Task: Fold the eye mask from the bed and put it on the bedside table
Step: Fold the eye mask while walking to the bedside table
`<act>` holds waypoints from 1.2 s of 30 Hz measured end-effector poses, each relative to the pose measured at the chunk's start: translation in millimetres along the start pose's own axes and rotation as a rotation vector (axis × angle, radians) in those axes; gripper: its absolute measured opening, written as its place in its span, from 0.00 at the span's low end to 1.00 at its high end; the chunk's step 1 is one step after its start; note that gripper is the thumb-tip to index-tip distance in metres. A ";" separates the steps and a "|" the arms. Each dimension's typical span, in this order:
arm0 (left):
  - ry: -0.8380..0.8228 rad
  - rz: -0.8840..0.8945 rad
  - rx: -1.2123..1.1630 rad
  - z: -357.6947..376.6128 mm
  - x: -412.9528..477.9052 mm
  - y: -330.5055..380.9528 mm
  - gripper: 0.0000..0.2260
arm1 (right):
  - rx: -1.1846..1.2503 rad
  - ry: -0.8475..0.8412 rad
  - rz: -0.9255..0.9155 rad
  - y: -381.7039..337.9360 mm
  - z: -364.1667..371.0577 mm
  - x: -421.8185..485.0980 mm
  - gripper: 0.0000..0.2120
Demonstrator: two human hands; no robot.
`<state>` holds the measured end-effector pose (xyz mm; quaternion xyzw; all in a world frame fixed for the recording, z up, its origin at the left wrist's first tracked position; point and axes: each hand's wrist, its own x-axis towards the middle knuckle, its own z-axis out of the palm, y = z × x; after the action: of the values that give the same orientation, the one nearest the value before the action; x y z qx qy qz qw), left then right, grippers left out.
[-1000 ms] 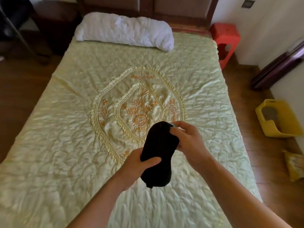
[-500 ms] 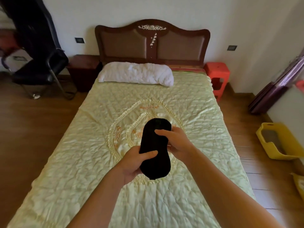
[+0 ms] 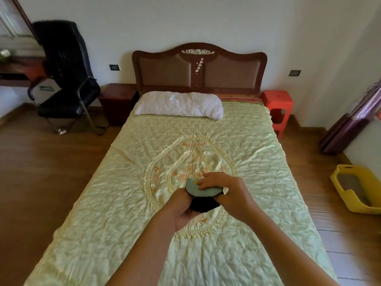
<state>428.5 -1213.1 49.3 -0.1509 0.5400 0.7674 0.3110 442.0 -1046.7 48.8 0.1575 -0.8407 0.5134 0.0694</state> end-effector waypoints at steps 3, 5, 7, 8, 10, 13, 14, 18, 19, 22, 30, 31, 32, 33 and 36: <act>-0.017 -0.003 0.013 3.5 -2.4 -4.9 0.09 | -0.169 -0.037 -0.134 8.7 -3.0 -10.8 0.26; -0.055 -0.014 -0.034 1.9 -4.4 -7.6 0.11 | -0.221 -0.051 -0.171 10.0 -6.0 -15.3 0.24; -0.099 -0.031 -0.166 -0.7 -6.3 -9.4 0.14 | -0.243 -0.075 -0.168 7.2 -9.0 -18.1 0.23; -0.122 -0.042 -0.228 -2.0 -6.0 -10.6 0.18 | -0.246 -0.092 -0.158 6.2 -10.5 -19.1 0.23; -0.162 -0.067 -0.303 -3.9 -4.9 -11.7 0.24 | -0.250 -0.124 -0.142 5.9 -12.7 -21.0 0.23; -0.217 -0.083 -0.303 -2.0 -6.9 -13.0 0.28 | -0.201 -0.142 -0.118 8.0 -14.6 -25.3 0.23; -0.211 -0.067 -0.273 -0.9 -7.0 -13.2 0.25 | -0.160 -0.114 -0.100 8.1 -15.4 -25.9 0.22; -0.147 -0.007 -0.189 1.2 -1.7 -15.4 0.21 | -0.019 0.098 -0.007 9.0 -17.4 -27.3 0.13; -0.132 0.001 -0.182 2.0 -1.8 -15.7 0.20 | 0.008 0.144 0.047 9.8 -17.3 -28.2 0.12; -0.056 0.040 -0.123 1.8 -2.4 -18.2 0.14 | 0.147 0.239 0.263 16.2 -15.6 -34.2 0.10; 0.080 0.093 0.011 -6.3 2.5 -32.9 0.10 | 0.537 0.302 0.699 23.8 13.4 -58.9 0.11; 0.083 0.097 0.013 -7.6 2.2 -34.8 0.09 | 0.568 0.319 0.718 22.4 16.5 -59.8 0.12; 0.085 0.101 0.011 -9.3 2.5 -36.8 0.08 | 0.582 0.340 0.728 21.0 18.9 -60.2 0.13; 0.087 0.102 0.002 -11.2 2.3 -38.6 0.08 | 0.575 0.354 0.733 19.9 20.9 -60.7 0.14; 0.094 0.108 -0.032 -17.7 1.7 -42.6 0.10 | 0.543 0.346 0.743 20.1 27.9 -62.0 0.19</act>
<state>452.6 -1219.4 10.5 -0.1626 0.5492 0.7835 0.2412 494.8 -1051.0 1.7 -0.2285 -0.6520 0.7226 -0.0234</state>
